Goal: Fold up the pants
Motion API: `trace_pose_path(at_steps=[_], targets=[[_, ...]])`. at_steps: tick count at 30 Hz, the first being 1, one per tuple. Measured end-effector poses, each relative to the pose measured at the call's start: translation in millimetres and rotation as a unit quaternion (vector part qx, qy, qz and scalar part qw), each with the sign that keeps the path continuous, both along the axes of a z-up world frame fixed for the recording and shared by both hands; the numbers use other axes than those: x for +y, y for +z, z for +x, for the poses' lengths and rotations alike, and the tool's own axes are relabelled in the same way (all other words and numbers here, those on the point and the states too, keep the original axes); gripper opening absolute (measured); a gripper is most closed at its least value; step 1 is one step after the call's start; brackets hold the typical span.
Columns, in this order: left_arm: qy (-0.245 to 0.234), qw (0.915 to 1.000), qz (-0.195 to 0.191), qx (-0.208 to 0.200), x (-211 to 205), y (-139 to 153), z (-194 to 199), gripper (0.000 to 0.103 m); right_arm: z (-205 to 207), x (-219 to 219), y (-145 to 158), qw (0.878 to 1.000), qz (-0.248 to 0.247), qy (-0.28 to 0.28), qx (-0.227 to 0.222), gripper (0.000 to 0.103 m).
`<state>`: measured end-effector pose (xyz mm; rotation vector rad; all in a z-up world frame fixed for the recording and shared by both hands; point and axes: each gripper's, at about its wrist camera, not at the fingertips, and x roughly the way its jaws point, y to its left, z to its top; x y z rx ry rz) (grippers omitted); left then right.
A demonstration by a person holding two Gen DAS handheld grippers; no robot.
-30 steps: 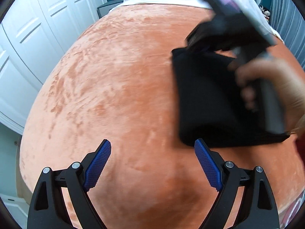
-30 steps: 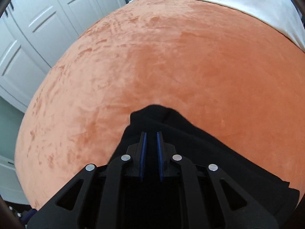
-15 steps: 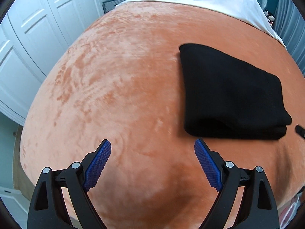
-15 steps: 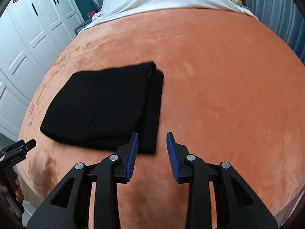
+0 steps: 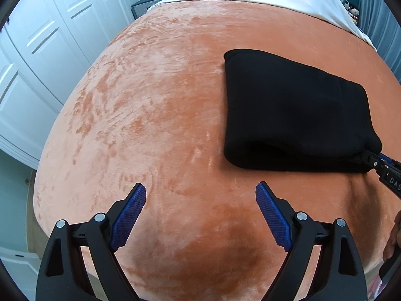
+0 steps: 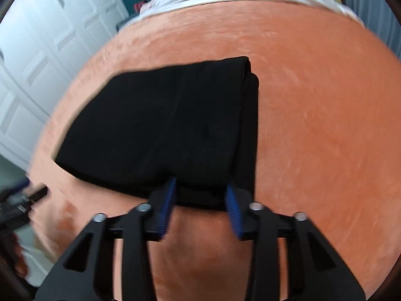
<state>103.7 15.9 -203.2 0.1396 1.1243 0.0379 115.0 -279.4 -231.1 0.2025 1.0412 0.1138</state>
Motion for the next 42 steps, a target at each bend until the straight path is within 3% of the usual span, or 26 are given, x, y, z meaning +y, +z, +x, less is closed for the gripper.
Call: trace_pose_path(at_steps=[4,5,7,8,10,11,14,15,16,20,24,27,37,40,42], targets=[[-0.006,0.9999,0.004,-0.007,-3.4,1.8,4.3,0.087,-13.2,-10.6,33.4,0.998,-0.019,-0.017,-0.05,0.023],[-0.007,0.9999,0.004,-0.006,-3.5,0.2,6.3,0.087,-11.3,-15.6,28.9,0.999,-0.02,-0.022,-0.043,0.023],[-0.003,1.0,0.006,0.002,-3.6,-6.6,11.0,0.087,2.0,-15.4,-10.3,0.999,-0.047,-0.006,0.015,0.024],[-0.003,1.0,0.003,0.007,-3.8,-8.7,12.0,0.087,4.0,-13.9,-21.5,0.998,-0.049,-0.001,0.026,0.03],[-0.005,0.9998,-0.004,0.018,-5.3,-11.2,13.2,0.087,-2.6,-17.7,-14.9,1.0,-0.018,-0.012,0.013,0.033],[-0.011,0.9997,-0.01,0.021,-4.3,-10.3,12.3,0.087,-7.0,-22.2,-5.2,1.0,-0.001,-0.017,0.006,0.038],[-0.012,0.9991,-0.036,0.021,5.9,-7.2,9.4,0.087,-32.6,-43.1,23.5,0.998,0.009,-0.056,-0.037,0.067],[-0.008,0.9986,-0.048,0.022,11.8,-6.6,8.8,0.087,-41.2,-51.6,27.8,0.997,0.007,-0.07,-0.037,0.074],[0.001,0.9983,-0.052,0.025,17.9,-6.6,8.7,0.087,-48.2,-59.2,31.1,0.996,0.007,-0.081,-0.034,0.074],[0.026,0.9996,-0.01,0.008,28.0,0.5,7.0,0.087,-72.1,-76.7,29.3,0.994,-0.001,-0.109,-0.014,0.074],[0.01,0.9983,0.055,-0.016,16.5,14.6,1.8,0.087,-89.3,-78.6,25.8,0.991,0.019,-0.132,-0.003,0.074],[-0.003,0.9974,0.066,-0.03,5.6,26.3,-4.1,0.087,-94.3,-74.3,28.7,0.99,0.033,-0.138,-0.007,0.075],[-0.039,0.9982,0.017,-0.041,-29.6,48.2,-17.4,0.087,-86.2,-45.0,56.4,0.992,0.042,-0.112,-0.044,0.083],[-0.051,0.9977,-0.032,-0.03,-32.3,51.4,-9.5,0.087,-67.9,-41.2,62.1,0.992,0.041,-0.106,-0.051,0.086],[-0.054,0.9942,-0.092,-0.016,-28.5,52.9,3.0,0.087,-54.3,-41.6,63.8,0.992,0.049,-0.103,-0.056,0.087]])
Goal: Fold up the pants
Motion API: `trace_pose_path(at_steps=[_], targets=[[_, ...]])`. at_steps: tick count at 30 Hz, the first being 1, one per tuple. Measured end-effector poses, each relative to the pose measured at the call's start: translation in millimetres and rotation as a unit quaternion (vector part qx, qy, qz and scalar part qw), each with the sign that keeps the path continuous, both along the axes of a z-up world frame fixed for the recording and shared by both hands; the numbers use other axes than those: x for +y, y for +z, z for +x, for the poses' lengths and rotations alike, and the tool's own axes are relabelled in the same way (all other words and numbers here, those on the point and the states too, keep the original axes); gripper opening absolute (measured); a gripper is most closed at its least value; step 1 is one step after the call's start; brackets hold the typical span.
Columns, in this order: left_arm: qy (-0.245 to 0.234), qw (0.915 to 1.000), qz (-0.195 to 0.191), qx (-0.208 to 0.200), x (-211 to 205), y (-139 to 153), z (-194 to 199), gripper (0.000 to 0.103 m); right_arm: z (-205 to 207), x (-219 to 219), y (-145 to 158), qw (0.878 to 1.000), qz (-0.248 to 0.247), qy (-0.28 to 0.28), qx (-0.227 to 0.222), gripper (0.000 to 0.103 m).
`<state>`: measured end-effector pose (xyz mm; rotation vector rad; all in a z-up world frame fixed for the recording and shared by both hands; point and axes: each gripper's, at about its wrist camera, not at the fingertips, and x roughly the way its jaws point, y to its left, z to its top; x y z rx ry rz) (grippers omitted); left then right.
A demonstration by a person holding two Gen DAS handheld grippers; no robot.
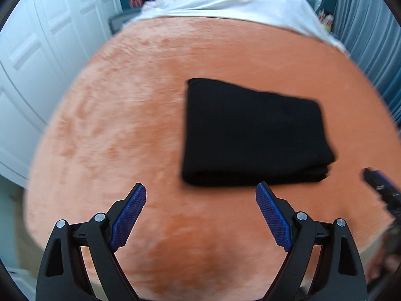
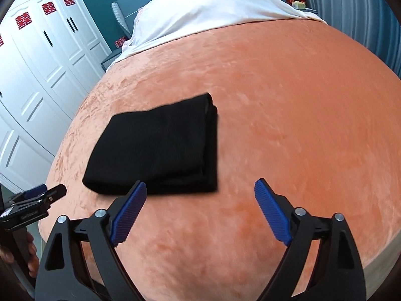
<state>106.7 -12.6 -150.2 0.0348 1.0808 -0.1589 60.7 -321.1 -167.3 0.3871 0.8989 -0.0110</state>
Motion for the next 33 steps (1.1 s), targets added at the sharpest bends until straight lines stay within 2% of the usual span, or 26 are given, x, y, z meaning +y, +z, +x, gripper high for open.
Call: trace_pose_path(at_steps=[2,5,9,11,16,23,28,30,32,33], targets=[[0.007,0.9974,-0.063,0.033,8.6,-6.0,21.8,0.087,13.9,-0.9,-0.6,1.0,0.001,0.003,-0.001,0.09],[0.033,0.992,-0.103,0.066,20.3,-19.1,49.1,0.087,32.5,-2.0,-6.3,1.0,0.0,0.004,0.006,0.09],[0.058,0.9953,-0.056,0.054,27.1,-31.3,73.3,0.087,52.6,-3.9,-16.5,1.0,-0.008,0.002,0.015,0.09],[0.061,0.9949,-0.054,0.059,29.3,-37.7,81.6,0.087,62.5,-3.9,-21.9,1.0,-0.007,0.005,0.02,0.09],[0.078,0.9886,-0.072,0.107,33.2,-66.4,94.8,0.087,82.9,7.3,-36.6,0.999,-0.021,0.022,0.036,0.09],[0.067,0.9843,-0.103,0.127,31.5,-88.5,90.6,0.087,67.7,5.8,-66.2,0.997,0.021,0.028,0.064,0.09],[0.049,0.9691,-0.154,0.187,24.1,-115.2,97.7,0.089,44.6,-1.2,-85.6,0.997,0.029,0.026,0.073,0.09],[0.053,0.9679,-0.157,0.189,22.0,-124.3,101.7,0.098,45.6,1.1,-94.7,0.996,0.031,0.036,0.081,0.09],[0.062,0.9668,-0.162,0.187,20.2,-128.0,103.7,0.098,52.7,4.3,-103.0,0.995,0.032,0.038,0.083,0.09],[0.066,0.9675,-0.159,0.185,18.7,-128.8,104.0,0.098,58.2,6.4,-107.0,0.995,0.049,0.043,0.078,0.09]])
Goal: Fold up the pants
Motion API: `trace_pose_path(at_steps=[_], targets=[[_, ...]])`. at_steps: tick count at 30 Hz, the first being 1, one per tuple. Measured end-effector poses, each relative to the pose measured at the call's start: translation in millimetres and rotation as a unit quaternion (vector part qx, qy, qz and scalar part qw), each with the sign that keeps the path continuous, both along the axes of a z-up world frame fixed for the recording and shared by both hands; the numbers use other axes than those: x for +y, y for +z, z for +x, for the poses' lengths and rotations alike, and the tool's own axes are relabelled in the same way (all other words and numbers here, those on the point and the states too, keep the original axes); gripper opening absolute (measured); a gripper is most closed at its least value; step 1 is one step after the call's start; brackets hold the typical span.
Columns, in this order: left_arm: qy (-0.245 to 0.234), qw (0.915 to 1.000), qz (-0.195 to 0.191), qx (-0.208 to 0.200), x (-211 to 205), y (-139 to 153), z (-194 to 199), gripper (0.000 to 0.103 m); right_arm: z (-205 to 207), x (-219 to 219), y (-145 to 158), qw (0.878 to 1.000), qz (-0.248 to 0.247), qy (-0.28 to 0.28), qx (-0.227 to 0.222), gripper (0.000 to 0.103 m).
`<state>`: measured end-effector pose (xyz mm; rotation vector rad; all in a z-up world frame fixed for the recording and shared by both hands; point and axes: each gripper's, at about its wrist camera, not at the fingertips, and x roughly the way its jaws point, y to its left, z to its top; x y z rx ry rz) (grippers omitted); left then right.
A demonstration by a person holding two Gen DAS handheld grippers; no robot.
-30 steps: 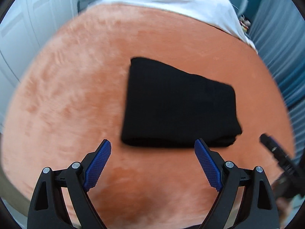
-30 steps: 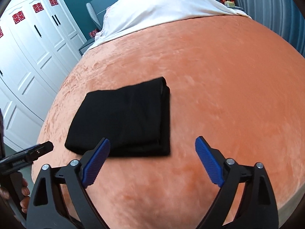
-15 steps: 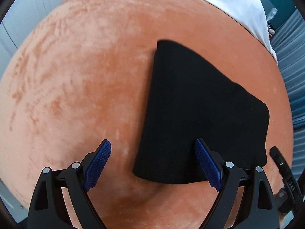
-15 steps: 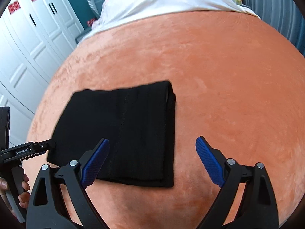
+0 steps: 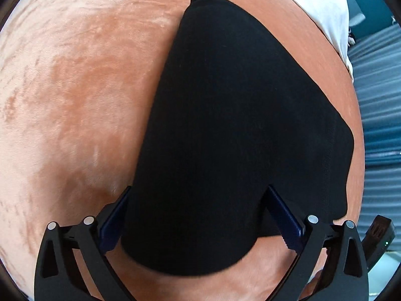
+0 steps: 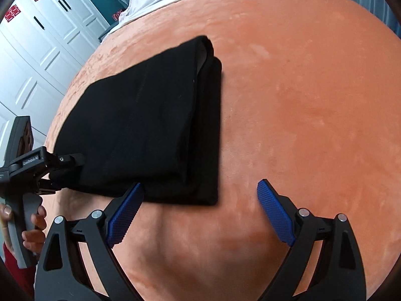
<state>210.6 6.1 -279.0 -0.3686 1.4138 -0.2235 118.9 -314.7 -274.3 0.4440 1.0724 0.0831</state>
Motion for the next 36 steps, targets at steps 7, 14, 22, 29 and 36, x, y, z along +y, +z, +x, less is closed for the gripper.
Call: trace_pose_path(at_steps=[7,14,22,29,36], targets=[[-0.034,0.9986,-0.005,-0.04,-2.8,21.7,-10.0,0.049,3.4,9.4,17.5,0.999,0.047,0.021,-0.017,0.03],[-0.061,0.9971,-0.037,-0.027,17.2,51.9,-72.7,0.027,-66.5,12.4,61.5,0.997,0.059,0.048,-0.027,0.027],[-0.068,0.9966,0.028,-0.037,12.6,45.1,-174.1,0.059,-167.5,-8.4,18.4,0.998,0.043,0.018,0.034,0.047],[-0.016,0.982,0.116,-0.148,25.9,104.6,-197.5,0.079,-223.0,-7.5,57.9,0.997,-0.063,0.017,-0.046,0.062],[-0.027,0.9517,0.235,-0.196,15.0,130.5,-202.5,0.079,-192.4,49.2,39.9,0.954,-0.265,0.104,-0.091,0.049]])
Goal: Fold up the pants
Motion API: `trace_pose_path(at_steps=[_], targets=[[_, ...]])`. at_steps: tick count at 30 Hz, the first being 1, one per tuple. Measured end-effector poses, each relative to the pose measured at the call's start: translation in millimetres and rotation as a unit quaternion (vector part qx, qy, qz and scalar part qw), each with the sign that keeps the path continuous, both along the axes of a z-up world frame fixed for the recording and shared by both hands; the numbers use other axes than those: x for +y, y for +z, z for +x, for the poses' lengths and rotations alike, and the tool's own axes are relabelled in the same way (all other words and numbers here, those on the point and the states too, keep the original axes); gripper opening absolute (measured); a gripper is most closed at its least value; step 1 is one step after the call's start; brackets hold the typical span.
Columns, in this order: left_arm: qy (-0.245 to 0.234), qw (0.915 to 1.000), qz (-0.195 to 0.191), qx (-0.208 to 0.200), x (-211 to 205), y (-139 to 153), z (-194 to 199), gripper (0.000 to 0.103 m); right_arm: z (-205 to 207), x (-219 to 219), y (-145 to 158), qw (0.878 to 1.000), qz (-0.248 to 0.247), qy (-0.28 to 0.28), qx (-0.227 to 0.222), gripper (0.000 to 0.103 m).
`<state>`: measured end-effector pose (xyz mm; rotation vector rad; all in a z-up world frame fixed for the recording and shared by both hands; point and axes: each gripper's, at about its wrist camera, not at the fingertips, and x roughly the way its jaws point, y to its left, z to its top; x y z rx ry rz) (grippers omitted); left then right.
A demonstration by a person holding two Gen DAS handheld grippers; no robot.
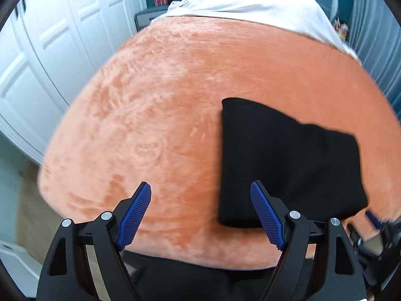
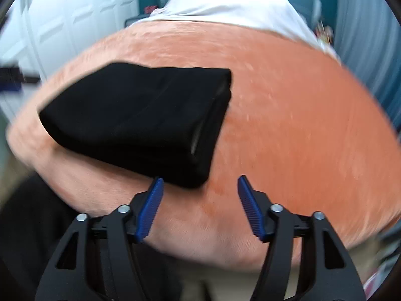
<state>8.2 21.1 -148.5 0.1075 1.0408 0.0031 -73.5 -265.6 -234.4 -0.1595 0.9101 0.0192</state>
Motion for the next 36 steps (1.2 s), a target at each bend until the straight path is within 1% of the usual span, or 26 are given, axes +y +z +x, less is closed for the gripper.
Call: trace_pose_path(at_steps=[3,4,5,6,8,9,10,11,12,13,14,16,19,21,23,25,26,28,29,30,31,32,33,34,35,36], targets=[[-0.017,0.9997,0.017,0.009,-11.0,-3.6,-6.9,0.079,9.5,18.3,-14.5,0.996,-0.082,0.023,-0.016,0.043],[-0.017,0.9996,0.019,0.01,-14.6,-5.1,-7.6,0.079,13.1,20.4,-20.1,0.995,-0.097,0.029,-0.012,0.04],[-0.017,0.9996,0.019,0.014,-9.9,-7.2,-8.9,0.079,19.6,19.6,-23.9,0.994,-0.1,0.037,-0.007,0.028],[-0.016,0.9995,0.02,0.017,-9.6,-9.1,-9.2,0.079,21.5,16.9,-22.3,0.995,-0.096,0.035,-0.01,0.02],[-0.017,0.9993,0.023,0.022,-7.7,-13.1,-12.0,0.079,23.3,-5.4,-6.3,0.998,-0.054,0.001,-0.023,0.015],[-0.016,0.9992,0.028,0.022,-9.4,-12.1,-13.1,0.079,23.0,-18.2,-2.0,0.999,-0.026,-0.02,-0.025,0.015],[-0.013,0.9992,0.034,0.019,-9.0,-13.6,-11.6,0.08,27.2,-31.1,-9.0,0.999,0.007,-0.041,-0.009,0.015],[-0.012,0.9991,0.036,0.019,-10.5,-16.8,-9.2,0.083,33.0,-34.9,-24.4,0.999,0.017,-0.049,0.015,0.015],[-0.009,0.9989,0.041,0.023,-11.2,-21.8,-5.7,0.084,34.9,-33.3,-41.6,0.998,0.012,-0.047,0.031,0.015],[-0.009,0.9984,0.044,0.033,-12.8,-26.8,-2.3,0.084,32.5,-30.2,-41.8,0.999,0.004,-0.045,0.025,0.015],[-0.011,0.9982,0.044,0.038,-13.8,-27.9,-1.3,0.084,30.3,-30.3,-34.8,0.999,0.01,-0.045,0.018,0.015],[-0.013,0.9981,0.047,0.037,-15.3,-30.0,1.2,0.084,25.9,-43.4,-18.7,0.996,0.065,-0.062,0.02,0.015],[-0.013,0.9983,0.044,0.036,-15.5,-32.5,5.2,0.084,12.8,-70.3,11.3,0.982,0.167,-0.09,-0.002,0.017],[-0.009,0.9989,0.029,0.036,-17.0,-34.1,9.8,0.084,13.0,-77.3,31.0,0.964,0.254,-0.079,-0.02,0.017],[-0.006,0.9991,0.019,0.037,-21.1,-37.0,14.1,0.084,25.1,-70.5,43.1,0.955,0.291,-0.057,-0.026,0.017],[-0.014,0.999,0.012,0.04,-29.2,-41.6,18.3,0.084,45.3,-54.4,48.0,0.953,0.3,-0.032,-0.031,0.017],[-0.017,0.999,0.016,0.038,-33.3,-44.2,19.5,0.085,55.7,-49.4,43.1,0.954,0.296,-0.025,-0.026,0.017],[-0.027,0.9979,0.045,0.039,-41.2,-57.0,23.3,0.088,78.1,-45.2,15.9,0.967,0.251,-0.035,0.008,0.016],[-0.028,0.9972,0.056,0.041,-42.2,-62.8,24.5,0.093,78.1,-45.2,15.9,0.967,0.251,-0.035,0.008,0.012],[-0.029,0.9966,0.063,0.044,-41.6,-68.6,25.7,0.098,82.1,-52.4,-3.5,0.971,0.231,-0.048,0.03,0.0],[-0.035,0.9968,0.057,0.043,-39.9,-71.3,25.9,0.098,86.9,-66.7,-25.4,0.966,0.244,-0.067,0.05,0.0],[-0.04,0.997,0.046,0.047,-36.7,-73.7,25.9,0.098,84.2,-77.4,-30.8,0.957,0.275,-0.073,0.051,0.0],[-0.042,0.9974,0.037,0.046,-33.1,-71.9,25.2,0.098,85.3,-86.2,-27.4,0.947,0.304,-0.087,0.055,0.0],[-0.043,0.9979,0.029,0.04,-29.7,-68.0,23.6,0.098,86.6,-85.8,-20.4,0.948,0.299,-0.093,0.056,0.0],[-0.039,0.9985,0.026,0.026,-24.2,-60.4,20.3,0.098,89.0,-78.4,-1.9,0.956,0.274,-0.094,0.042,0.003],[-0.036,0.9988,0.028,0.019,-20.3,-56.0,18.4,0.098,92.6,-69.9,14.7,0.962,0.257,-0.09,0.024,0.003]])
